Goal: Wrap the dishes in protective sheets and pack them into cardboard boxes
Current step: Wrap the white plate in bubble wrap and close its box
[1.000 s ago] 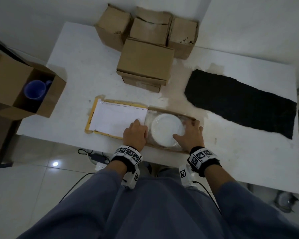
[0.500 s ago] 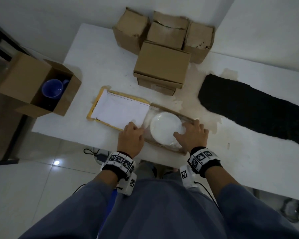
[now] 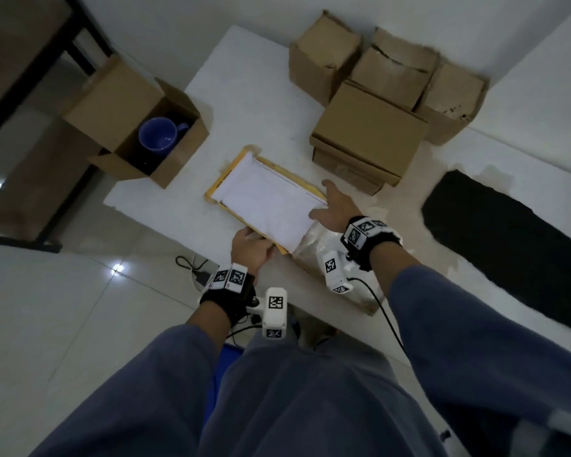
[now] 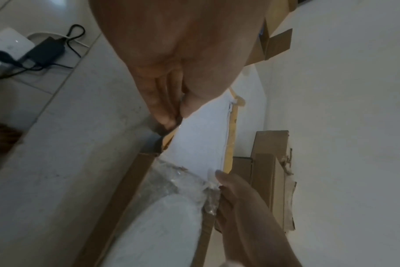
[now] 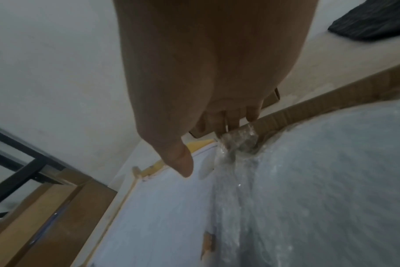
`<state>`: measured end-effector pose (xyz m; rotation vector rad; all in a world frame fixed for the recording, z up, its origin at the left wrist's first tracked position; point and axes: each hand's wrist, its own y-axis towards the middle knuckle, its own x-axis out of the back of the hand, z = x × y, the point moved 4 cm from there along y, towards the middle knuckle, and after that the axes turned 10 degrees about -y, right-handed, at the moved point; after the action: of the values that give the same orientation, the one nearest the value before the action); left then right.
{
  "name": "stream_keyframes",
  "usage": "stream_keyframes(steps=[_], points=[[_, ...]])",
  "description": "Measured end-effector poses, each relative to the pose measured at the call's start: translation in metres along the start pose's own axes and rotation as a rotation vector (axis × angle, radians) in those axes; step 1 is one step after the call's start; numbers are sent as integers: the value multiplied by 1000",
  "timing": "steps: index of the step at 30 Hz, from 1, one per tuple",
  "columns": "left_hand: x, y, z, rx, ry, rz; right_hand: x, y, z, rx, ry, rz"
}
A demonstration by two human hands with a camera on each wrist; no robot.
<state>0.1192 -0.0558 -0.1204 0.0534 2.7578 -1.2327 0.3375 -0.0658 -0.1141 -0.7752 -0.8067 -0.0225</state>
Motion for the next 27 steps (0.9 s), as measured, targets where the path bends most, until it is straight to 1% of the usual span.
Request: stream_keyframes(steps=[2,5,8,11,12,14,16,17,18,20,21,22,24,27], points=[[-1,-4,3,-10,-2,-20,-1,7,-1,19,2,32],[-1,-9,12,18,-7,-47,4,11,-4,86,20,15],[-7,-21,13,-89,70,-60,14,5,-7,143,49,-2],[-15,-35,15,-134,54,-66,24,-7,-10,219,104,41],[-19,-38,17,-145,49,-76,28,-13,-10,250,147,56],[-27,-47,20,-166,17,-92,38,-21,-10,263,244,86],[-36,-56,25,-181,-75,-76,44,-32,-11,279,331,138],[-39,-60,27,-183,-112,-68,47,-34,-13,298,357,140],[-41,-62,29,-178,-145,-74,51,-39,-14,296,399,136],[-48,-73,37,-144,-200,-84,66,-59,-22,229,562,121],[-49,-73,38,-118,-209,-81,70,-63,-24,226,646,123],[-51,-74,42,-105,-203,-73,74,-68,-29,230,713,156],[-58,-79,51,-94,-167,-62,83,-81,-46,240,834,176],[-67,-87,64,-95,-112,-100,86,-92,-82,175,1004,198]])
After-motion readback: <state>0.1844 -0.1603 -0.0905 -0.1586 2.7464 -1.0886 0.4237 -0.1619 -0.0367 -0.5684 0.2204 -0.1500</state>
